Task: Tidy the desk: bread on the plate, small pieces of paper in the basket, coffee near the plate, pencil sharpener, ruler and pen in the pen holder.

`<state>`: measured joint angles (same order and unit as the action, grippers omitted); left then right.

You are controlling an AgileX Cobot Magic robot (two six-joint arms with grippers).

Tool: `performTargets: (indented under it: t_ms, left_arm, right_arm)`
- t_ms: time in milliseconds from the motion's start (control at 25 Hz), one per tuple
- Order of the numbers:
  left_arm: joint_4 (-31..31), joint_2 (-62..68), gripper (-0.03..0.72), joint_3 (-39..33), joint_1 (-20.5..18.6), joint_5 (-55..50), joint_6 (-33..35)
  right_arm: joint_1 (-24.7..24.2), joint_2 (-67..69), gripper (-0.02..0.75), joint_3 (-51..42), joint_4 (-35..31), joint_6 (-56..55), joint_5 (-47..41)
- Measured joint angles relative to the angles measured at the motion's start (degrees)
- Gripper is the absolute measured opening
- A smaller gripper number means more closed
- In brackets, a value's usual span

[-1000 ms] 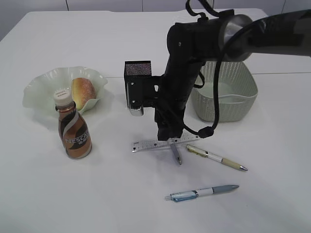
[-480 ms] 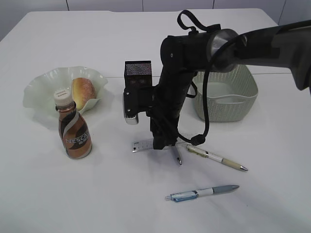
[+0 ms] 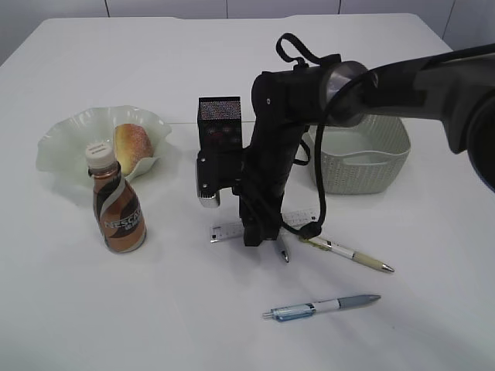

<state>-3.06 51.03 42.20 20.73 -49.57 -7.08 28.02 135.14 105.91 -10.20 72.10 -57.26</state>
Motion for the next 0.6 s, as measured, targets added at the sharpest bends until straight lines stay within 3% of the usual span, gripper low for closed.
performTargets:
  t_ms: [160, 440, 600]
  left_arm:
    - [0.0, 0.0, 0.323, 0.0, 0.0, 0.0, 0.0]
    - [0.0, 0.0, 0.323, 0.0, 0.0, 0.0, 0.0]
    - [0.0, 0.0, 0.323, 0.0, 0.0, 0.0, 0.0]
  right_arm:
    - [0.0, 0.6, 0.414, 0.6, 0.0, -0.2, -0.4]
    - [0.0, 0.7, 0.292, 0.7, 0.6, -0.5, -0.6]
    - [-0.1, 0.7, 0.279, 0.8, 1.5, -0.5, -0.6]
